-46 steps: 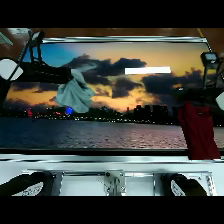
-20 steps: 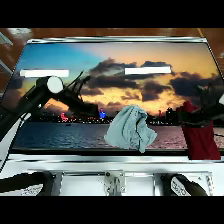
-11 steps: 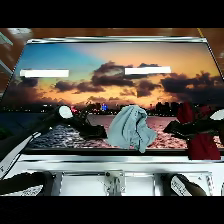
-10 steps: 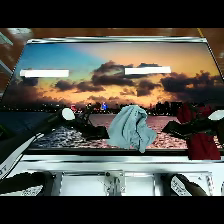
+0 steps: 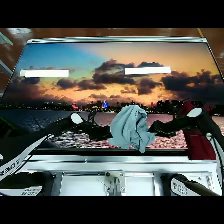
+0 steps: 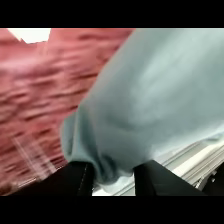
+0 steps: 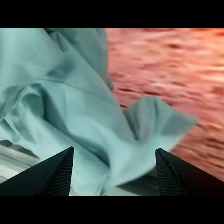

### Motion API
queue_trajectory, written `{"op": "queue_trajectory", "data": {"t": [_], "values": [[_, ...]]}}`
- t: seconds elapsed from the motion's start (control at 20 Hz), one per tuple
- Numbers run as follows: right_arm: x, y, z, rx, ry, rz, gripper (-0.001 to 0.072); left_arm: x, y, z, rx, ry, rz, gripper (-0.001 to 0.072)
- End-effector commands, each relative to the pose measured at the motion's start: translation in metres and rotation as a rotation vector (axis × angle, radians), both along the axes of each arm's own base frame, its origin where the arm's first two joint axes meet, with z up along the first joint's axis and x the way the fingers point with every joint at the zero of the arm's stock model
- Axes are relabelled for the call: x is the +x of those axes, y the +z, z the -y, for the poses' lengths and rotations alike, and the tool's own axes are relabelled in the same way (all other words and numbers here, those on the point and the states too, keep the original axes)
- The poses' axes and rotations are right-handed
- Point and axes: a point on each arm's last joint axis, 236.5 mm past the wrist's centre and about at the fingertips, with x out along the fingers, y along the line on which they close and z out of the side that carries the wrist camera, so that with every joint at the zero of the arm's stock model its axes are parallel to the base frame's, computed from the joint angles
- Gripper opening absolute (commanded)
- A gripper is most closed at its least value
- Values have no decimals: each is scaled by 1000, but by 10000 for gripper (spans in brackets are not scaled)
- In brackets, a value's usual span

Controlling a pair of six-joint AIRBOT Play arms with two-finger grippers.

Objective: Fold the shirts.

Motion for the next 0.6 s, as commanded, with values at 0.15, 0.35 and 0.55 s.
{"op": "queue_trajectory", "data": {"t": [0.15,0.35,0.55], "values": [[10,-24,-21,-11,-28,-25,243,29,5,2,-16,33,102,36],[17,-6,-3,-75,68,21,64,60,36,-25,-3,-20,210,34],[85,91,34,-269,141,383,63,111,132,-91,100,-57,481,33]]}}
